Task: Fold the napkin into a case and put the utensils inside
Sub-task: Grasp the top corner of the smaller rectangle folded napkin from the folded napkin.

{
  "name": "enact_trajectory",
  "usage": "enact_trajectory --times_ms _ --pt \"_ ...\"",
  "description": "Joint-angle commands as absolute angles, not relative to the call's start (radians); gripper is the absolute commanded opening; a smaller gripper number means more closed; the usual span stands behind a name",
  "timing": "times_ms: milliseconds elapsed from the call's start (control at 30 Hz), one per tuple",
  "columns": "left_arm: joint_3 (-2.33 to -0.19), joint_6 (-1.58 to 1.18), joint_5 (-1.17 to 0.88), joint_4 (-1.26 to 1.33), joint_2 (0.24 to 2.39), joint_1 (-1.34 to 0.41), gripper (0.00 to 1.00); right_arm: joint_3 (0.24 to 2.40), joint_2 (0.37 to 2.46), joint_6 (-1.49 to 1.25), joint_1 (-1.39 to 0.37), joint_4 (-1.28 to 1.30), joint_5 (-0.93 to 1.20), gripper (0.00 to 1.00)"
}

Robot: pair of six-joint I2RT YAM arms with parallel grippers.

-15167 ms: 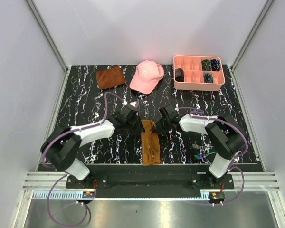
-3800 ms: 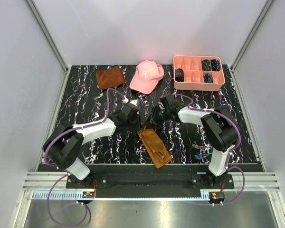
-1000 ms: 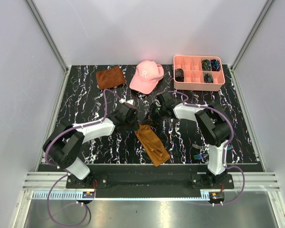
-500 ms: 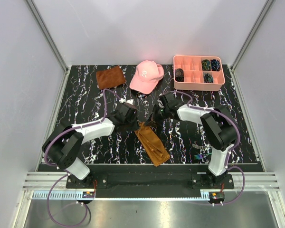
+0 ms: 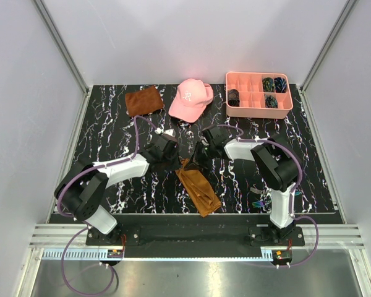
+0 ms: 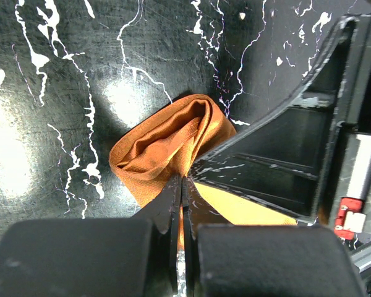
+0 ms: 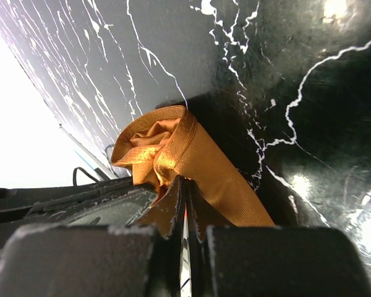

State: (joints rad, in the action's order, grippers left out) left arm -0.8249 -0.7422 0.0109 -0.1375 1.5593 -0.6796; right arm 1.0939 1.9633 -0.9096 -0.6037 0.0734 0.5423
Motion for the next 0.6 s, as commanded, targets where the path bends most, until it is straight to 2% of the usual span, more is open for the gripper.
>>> enact_trajectory --times_ms 0,267,467,567 --pt "-0.851 -0.739 0.008 -0.107 1.526 -0.676 0.0 1.134 1.977 -0.94 -0.621 0.011 0.577 0.02" --pt "-0.825 -0.756 0.006 -0.083 1.532 -0.676 0.0 1.129 2.0 -1.047 -0.623 -0.138 0.638 0.02" --pt "-0.816 -0.758 0.02 -0.066 1.549 -0.669 0.0 1.146 2.108 -1.172 -0.624 -0.262 0.673 0.02" --pt "-0.819 -0.733 0.018 -0.057 1.558 -0.657 0.0 1.141 2.099 -1.158 -0.623 -0.238 0.657 0.06"
